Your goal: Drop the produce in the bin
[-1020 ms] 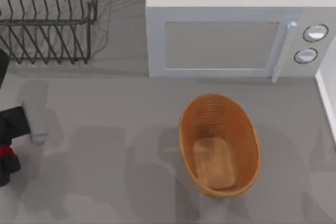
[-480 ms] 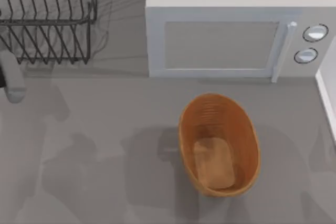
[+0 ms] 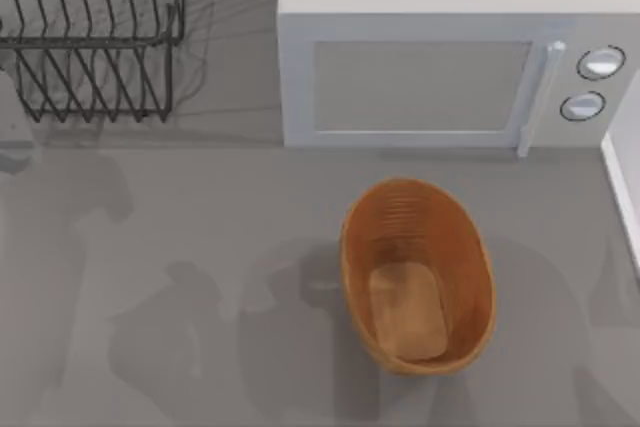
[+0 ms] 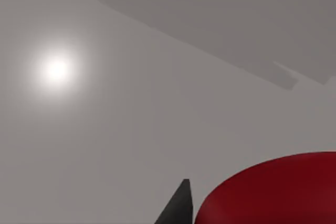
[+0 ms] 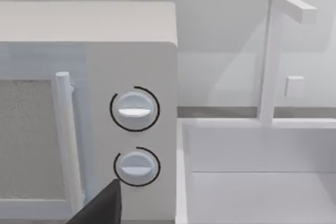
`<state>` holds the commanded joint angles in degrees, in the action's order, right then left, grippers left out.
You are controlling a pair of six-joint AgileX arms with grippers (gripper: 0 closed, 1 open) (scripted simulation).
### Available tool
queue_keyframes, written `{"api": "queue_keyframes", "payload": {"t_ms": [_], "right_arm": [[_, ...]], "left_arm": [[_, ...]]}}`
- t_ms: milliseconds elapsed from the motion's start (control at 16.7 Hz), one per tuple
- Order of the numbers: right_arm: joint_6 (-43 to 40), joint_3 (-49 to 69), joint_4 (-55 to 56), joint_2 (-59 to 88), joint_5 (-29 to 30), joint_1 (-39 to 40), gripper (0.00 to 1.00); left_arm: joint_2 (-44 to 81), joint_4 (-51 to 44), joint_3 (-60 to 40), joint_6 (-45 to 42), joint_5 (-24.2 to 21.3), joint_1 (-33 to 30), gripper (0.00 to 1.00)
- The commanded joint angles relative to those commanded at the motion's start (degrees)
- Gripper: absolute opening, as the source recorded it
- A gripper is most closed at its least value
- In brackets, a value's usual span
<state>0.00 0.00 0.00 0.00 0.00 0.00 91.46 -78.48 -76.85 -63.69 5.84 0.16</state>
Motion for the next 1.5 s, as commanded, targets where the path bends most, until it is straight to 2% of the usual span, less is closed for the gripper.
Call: {"api": "queue_keyframes", "payload": {"t_ms": [180,300,420,600,840,1260,1500], "right_arm": [[0.0,0.0,0.0,0.0,0.0,0.0,1.0],[0.0,0.0,0.0,0.0,0.0,0.0,1.0],[0.0,0.0,0.0,0.0,0.0,0.0,1.0],[0.0,0.0,0.0,0.0,0.0,0.0,1.0],[0.0,0.0,0.0,0.0,0.0,0.0,1.0],[0.0,0.0,0.0,0.0,0.0,0.0,1.0],[0.0,0.0,0.0,0.0,0.0,0.0,1.0]], "left_arm": [[0.4,-0.4,-0.1,1.4,0.1,-0.8,0.0],[1.3,-1.4,-0.4,5.4,0.5,-3.0,0.0],[2.8,-2.9,-0.9,11.6,1.0,-6.1,0.0],[6.0,-5.7,-2.5,25.6,1.8,-12.2,0.0],[11.8,-10.3,-5.9,52.4,2.8,-21.8,0.0],[23.2,-17.2,-14.5,110.2,3.1,-38.6,0.0],[28.9,-19.1,-21.3,139.4,2.4,-46.4,0.0]]}}
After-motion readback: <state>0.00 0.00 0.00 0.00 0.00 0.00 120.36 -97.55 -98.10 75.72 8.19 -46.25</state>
